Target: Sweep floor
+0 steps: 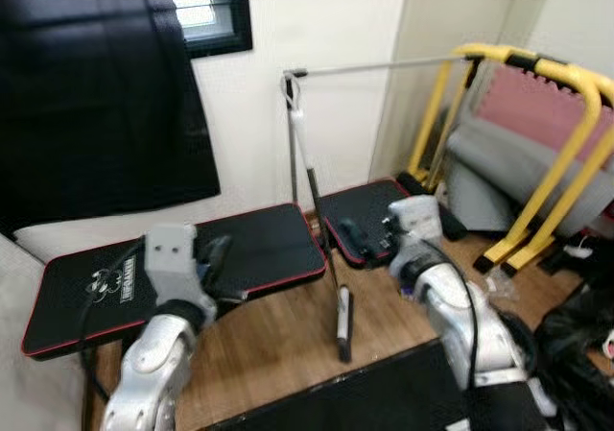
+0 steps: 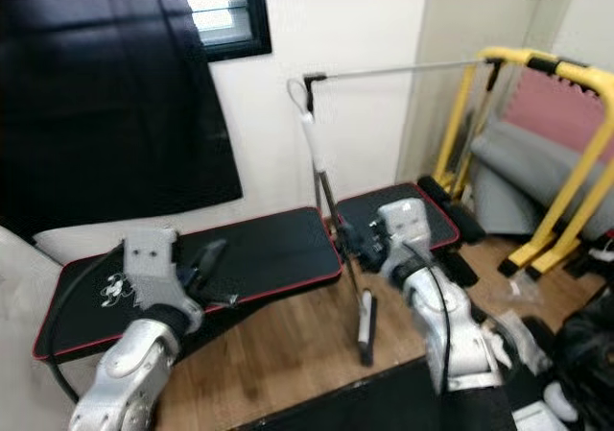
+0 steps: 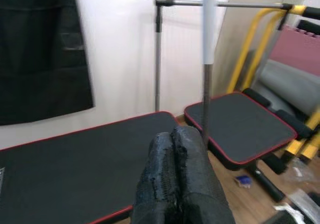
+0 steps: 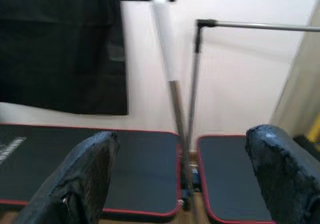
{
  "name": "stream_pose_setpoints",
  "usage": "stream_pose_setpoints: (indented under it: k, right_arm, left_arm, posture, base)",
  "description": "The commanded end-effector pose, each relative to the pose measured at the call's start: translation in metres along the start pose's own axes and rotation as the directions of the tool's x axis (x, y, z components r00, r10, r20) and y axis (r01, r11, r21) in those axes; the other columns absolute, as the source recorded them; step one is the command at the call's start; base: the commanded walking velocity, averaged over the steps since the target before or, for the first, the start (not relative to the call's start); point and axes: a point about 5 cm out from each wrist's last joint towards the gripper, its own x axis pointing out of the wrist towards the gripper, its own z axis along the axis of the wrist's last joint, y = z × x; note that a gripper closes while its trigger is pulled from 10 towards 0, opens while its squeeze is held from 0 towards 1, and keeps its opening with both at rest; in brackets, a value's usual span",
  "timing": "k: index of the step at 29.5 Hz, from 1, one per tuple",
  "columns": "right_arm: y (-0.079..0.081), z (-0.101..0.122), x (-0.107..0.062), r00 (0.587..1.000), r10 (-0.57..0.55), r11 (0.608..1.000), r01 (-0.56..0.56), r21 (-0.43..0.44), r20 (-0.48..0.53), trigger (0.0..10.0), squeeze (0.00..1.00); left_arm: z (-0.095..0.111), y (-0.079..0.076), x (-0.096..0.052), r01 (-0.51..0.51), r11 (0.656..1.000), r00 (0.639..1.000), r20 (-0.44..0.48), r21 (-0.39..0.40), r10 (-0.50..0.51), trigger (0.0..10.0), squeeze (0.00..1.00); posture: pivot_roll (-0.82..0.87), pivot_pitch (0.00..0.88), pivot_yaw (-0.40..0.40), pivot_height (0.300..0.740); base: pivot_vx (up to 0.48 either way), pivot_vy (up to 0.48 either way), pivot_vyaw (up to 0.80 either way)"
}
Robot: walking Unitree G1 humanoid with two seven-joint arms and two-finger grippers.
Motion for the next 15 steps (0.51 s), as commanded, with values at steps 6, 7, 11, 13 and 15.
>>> stream_pose_setpoints:
  k: [6,7,11,13,15]
  right_arm:
    - [0.001,0.0045,-0.0016,0.997,0.07,0.997,-0.07,-0.014,0.018,10.0,0.0]
    - [0.001,0.0045,-0.0016,0.997,0.07,0.997,-0.07,-0.014,0.018,10.0,0.0]
    - [0.0005,0.0057,-0.0023,0.995,0.096,0.995,-0.096,-0.001,0.028,10.0,0.0]
    - [0.0005,0.0057,-0.0023,0.995,0.096,0.995,-0.096,-0.001,0.028,10.0,0.0]
    - [0.0027,0.0066,-0.0033,0.99,0.137,0.991,-0.136,-0.014,0.022,10.0,0.0]
  left_arm:
    - [-0.0005,-0.0015,-0.0005,0.013,1.0,1.0,-0.005,-0.004,-0.013,10.0,0.0]
    - [-0.0005,-0.0015,-0.0005,0.013,1.0,1.0,-0.005,-0.004,-0.013,10.0,0.0]
    - [-0.0009,-0.0025,-0.0014,0.019,1.0,1.0,-0.006,-0.004,-0.019,10.0,0.0]
    - [-0.0009,-0.0025,-0.0014,0.019,1.0,1.0,-0.006,-0.004,-0.019,10.0,0.0]
    - [-0.0008,-0.0037,-0.0018,0.027,1.0,1.0,-0.006,-0.003,-0.027,10.0,0.0]
  posture:
    - [-0.09,0.0,-0.014,0.74]
    - [-0.09,0.0,-0.014,0.74]
    - [-0.09,0.0,-0.011,0.74]
    - [-0.09,0.0,-0.011,0.74]
    - [-0.09,0.0,-0.008,0.74]
  base:
    - [0.301,0.0,0.13]
    - [0.307,0.0,0.8]
    - [0.308,0.0,0.4]
    - [0.307,0.0,0.0]
    - [0.307,0.0,0.0]
